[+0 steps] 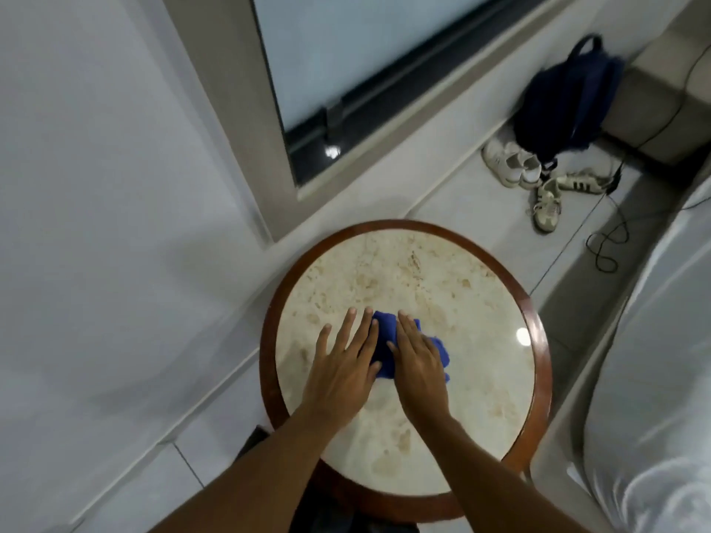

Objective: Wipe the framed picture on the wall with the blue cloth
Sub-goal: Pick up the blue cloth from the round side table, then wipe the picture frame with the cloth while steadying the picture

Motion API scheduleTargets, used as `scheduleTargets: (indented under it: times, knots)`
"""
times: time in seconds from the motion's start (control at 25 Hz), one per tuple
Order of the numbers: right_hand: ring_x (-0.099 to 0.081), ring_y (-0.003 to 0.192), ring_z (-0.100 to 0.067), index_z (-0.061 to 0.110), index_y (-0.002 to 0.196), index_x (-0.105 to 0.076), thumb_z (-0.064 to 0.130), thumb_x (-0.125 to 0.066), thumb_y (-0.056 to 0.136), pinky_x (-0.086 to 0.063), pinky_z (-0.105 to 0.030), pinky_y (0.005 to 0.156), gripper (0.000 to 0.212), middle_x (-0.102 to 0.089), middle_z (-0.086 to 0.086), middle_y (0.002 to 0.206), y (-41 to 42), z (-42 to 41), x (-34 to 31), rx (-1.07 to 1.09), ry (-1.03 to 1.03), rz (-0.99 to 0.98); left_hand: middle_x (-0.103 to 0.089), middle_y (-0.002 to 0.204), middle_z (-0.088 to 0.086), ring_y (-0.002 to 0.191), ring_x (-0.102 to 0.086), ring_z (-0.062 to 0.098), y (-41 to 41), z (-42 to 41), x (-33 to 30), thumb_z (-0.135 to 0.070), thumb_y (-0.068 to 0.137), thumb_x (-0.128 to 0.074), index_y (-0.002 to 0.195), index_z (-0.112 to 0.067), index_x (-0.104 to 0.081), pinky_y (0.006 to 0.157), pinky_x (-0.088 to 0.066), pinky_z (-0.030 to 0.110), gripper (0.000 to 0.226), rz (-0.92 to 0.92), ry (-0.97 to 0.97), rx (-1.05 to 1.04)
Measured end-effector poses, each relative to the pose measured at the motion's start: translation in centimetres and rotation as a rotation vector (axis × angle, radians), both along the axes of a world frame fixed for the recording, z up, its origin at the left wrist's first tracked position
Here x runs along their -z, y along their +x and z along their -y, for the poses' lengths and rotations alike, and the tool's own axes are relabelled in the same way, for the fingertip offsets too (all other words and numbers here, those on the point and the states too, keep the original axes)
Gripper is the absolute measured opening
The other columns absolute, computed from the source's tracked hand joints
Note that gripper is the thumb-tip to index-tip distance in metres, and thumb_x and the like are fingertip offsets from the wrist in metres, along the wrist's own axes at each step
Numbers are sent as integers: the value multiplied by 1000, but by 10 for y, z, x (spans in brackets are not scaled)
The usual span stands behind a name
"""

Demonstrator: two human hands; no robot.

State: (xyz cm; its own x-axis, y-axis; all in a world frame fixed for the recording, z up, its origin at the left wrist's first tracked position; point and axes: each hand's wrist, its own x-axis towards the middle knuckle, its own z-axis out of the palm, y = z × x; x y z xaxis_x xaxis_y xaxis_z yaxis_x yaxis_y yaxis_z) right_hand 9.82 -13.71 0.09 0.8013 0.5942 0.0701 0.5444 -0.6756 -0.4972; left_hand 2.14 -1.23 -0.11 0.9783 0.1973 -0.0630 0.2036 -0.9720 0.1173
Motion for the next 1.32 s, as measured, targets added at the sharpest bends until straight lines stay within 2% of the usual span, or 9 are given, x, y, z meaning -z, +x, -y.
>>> scheduleTargets:
  times: [0.16,0.28,0.4,0.52,0.6,0.72,0.92,1.12,1.32]
  knots:
    - [-34,138,-18,23,147,-29,21,-31,99,-29,-30,112,48,-37,0,151,-20,-37,-136,-51,280,-74,-25,163,11,150,-22,31,-29,-36,-139,-40,100,-33,154,-9,-22,112,-36,54,64,173,118,-45]
    - [-33,137,-7,42,140,-31,2,-42,101,-31,-13,105,57,-37,13,149,-35,-79,-246,-152,553,-111,-27,162,11,149,-20,32,-51,-67,-256,-39,105,-25,155,-8,-20,114,-30,53,59,302,260,-113]
    - [-37,134,-14,38,146,-31,-9,-64,85,-46,-28,97,84,-28,13,154,-57,-128,-345,-372,698,136,-24,163,12,149,-17,32,-88,-102,-369,-41,107,-9,156,-8,-14,115,-20,52,59,380,428,-204]
    - [-32,138,-11,36,148,-27,-18,-66,79,-29,-20,110,97,-18,24,155,-77,-182,-422,-543,841,217,-28,161,11,149,-18,31,-128,-138,-461,-40,107,-9,155,-10,-16,115,-17,51,57,482,557,-265]
    - [-25,141,-7,23,147,-32,-19,-56,79,-18,-21,114,83,-14,27,155,-100,-213,-482,-562,902,286,-27,162,11,150,-14,31,-158,-163,-519,-40,107,-11,154,-9,-19,115,-16,51,57,534,667,-296]
    - [-36,134,-18,3,140,-41,3,-41,95,-27,-27,111,45,-19,13,158,-132,-262,-563,-567,1077,549,-17,164,12,153,-4,31,-199,-198,-607,-40,105,-23,155,-9,-19,119,-8,50,59,582,854,-301]
    - [-47,130,-24,0,139,-42,-8,-46,87,-35,-31,107,53,-46,-16,143,-154,-331,-683,-487,1247,580,-10,167,11,153,-6,29,-228,-241,-731,-42,104,-27,158,-10,-15,120,-9,52,64,620,1032,-361]
    - [-33,137,-30,4,146,-28,28,-23,100,-26,-41,107,52,-12,-3,159,-152,-372,-683,-409,943,642,-1,168,15,154,3,31,-241,-278,-790,-53,98,-39,158,-16,-14,121,-10,56,75,667,1065,-514]
    - [-30,136,-31,4,152,-5,59,-13,96,-14,-32,110,78,-18,-13,157,-165,-374,-652,-316,894,651,-6,168,15,154,-1,33,-259,-299,-790,-60,96,-40,159,-18,-16,119,-19,60,79,727,1057,-527]
